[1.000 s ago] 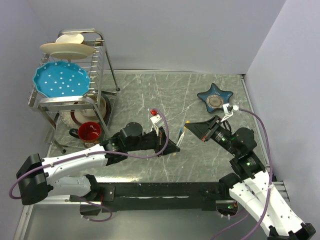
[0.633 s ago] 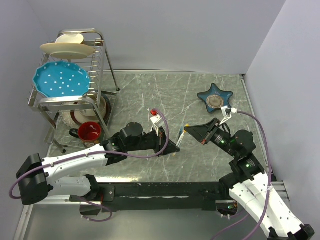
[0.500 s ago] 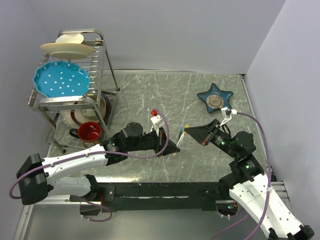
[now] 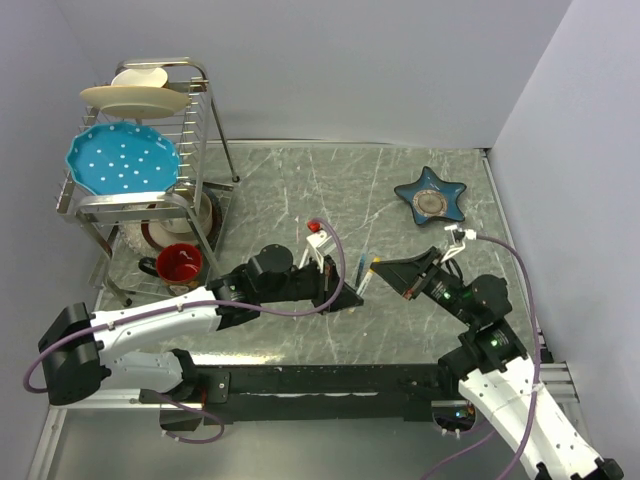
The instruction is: Insert the pens into the pen caps
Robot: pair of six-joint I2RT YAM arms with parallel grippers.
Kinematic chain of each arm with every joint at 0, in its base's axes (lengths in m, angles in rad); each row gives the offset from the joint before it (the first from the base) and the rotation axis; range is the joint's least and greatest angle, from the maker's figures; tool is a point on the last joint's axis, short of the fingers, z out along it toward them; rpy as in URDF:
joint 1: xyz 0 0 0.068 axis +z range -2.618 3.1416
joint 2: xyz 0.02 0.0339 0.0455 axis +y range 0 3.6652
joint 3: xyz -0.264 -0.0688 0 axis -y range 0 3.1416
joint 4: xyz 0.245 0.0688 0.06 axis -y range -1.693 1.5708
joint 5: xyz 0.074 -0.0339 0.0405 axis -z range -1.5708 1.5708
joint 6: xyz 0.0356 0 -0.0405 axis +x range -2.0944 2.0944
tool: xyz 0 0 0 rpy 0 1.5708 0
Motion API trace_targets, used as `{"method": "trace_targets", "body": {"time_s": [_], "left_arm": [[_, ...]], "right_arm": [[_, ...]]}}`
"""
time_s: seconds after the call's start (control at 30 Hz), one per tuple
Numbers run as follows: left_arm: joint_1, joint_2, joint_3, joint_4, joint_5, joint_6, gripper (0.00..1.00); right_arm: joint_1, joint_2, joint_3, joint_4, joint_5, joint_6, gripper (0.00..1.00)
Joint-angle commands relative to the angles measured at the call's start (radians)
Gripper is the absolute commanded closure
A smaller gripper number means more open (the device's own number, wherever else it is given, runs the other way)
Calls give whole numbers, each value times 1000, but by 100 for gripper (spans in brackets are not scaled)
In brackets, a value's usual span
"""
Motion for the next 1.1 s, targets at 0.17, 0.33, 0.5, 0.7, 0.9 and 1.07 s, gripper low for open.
{"method": "trace_targets", "body": {"time_s": [0.17, 0.33, 0.5, 0.7, 0.9, 1.07], "left_arm": [[10, -25, 111, 21, -34, 20, 99], [10, -119, 74, -3, -48, 46, 99], [10, -231, -24, -12, -58, 89, 99], [11, -401, -158, 4, -86, 112, 99], [10, -502, -195, -38, -74, 112, 99], [11, -495, -202, -23, -9, 81, 99]], "right_arm": [[9, -62, -11, 19, -92, 14, 60], [9, -58, 58, 21, -136, 5, 42], [9, -16, 147, 29, -193, -49, 38], [22, 83, 234, 41, -216, -89, 34], [107, 234, 345, 58, -183, -139, 36], [209, 358, 432, 61, -101, -182, 36]]}}
